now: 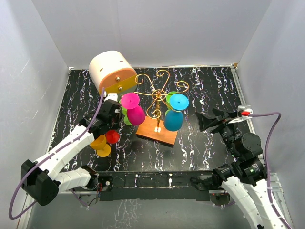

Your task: Place the wine glass upside down on the wine glass rack

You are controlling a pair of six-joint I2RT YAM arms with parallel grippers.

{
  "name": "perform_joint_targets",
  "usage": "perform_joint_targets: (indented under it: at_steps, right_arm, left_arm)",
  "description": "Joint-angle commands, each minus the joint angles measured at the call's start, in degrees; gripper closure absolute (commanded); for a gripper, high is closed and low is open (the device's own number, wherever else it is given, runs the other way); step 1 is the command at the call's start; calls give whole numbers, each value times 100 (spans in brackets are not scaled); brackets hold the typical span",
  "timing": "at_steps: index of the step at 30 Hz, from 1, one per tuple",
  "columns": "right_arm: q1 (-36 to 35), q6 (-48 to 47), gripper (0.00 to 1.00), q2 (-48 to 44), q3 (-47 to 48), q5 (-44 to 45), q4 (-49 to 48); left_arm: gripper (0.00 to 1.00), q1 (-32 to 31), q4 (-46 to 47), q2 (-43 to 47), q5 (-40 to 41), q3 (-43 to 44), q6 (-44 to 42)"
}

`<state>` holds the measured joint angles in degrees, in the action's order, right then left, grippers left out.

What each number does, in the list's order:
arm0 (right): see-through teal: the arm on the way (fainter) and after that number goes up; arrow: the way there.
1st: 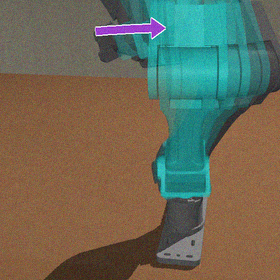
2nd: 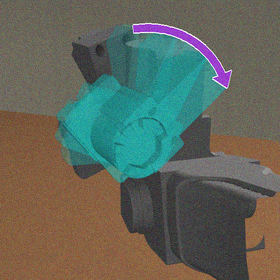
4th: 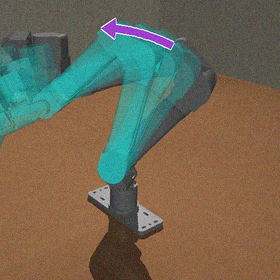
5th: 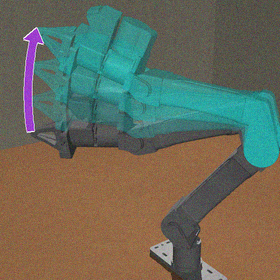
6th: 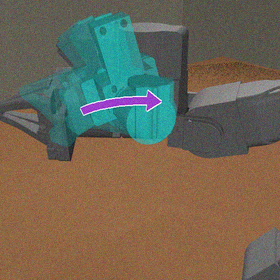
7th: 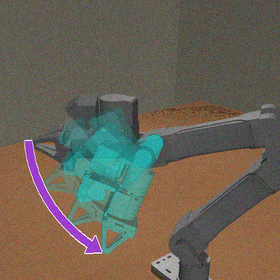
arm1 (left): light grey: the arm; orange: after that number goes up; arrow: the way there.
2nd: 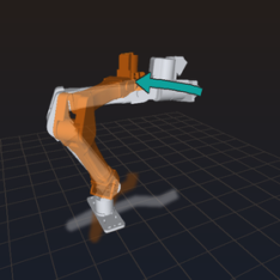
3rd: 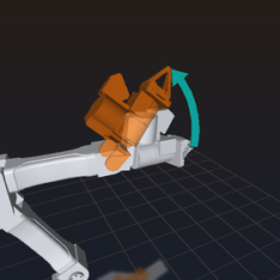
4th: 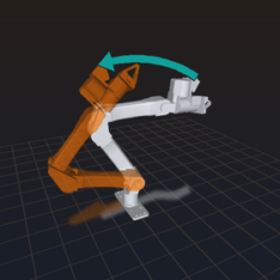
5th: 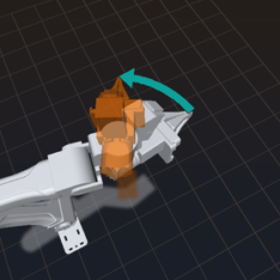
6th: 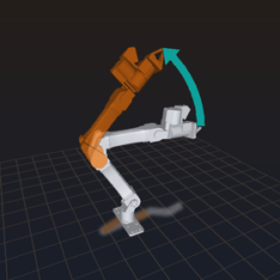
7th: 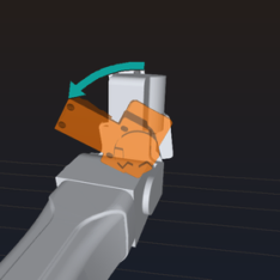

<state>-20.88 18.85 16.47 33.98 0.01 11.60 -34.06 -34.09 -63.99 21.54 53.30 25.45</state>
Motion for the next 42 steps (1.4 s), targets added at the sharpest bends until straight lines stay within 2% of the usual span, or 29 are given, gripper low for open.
perform_joint_targets:
  at_steps: [1,10,16,20,24,28,33,38,42]
  right_arm:
    - [-11,248,8,-8,453,106,15]
    - [-3,624,9,140,813,356,106]
    - [-10,1196,11,377,1301,393,154]
    - [-5,1592,11,488,1491,268,-102]
    - [-7,1915,11,618,1622,7,-381]
    - [-6,2318,11,794,1767,-210,-689]
    - [-4,2852,10,1105,1893,-890,-1325]
    - [-3,2969,9,1590,2030,-1988,-1705]
    - [-3,3201,10,1625,1885,-2217,-2205]
  left_arm:
    - [100,49,-144,66,287,258,-300]
    - [100,49,-614,423,932,1263,-696]
    - [100,49,-1279,661,1722,2623,-578]
    - [100,49,-1373,872,1880,3574,-598]
    - [100,45,-1198,968,1261,4572,-503]
    - [100,49,-609,1022,462,5094,-315]
    - [100,49,562,943,-671,5116,65]
    - [100,47,1454,508,-2081,5188,578]
    - [100,49,1923,300,-2677,5147,900]
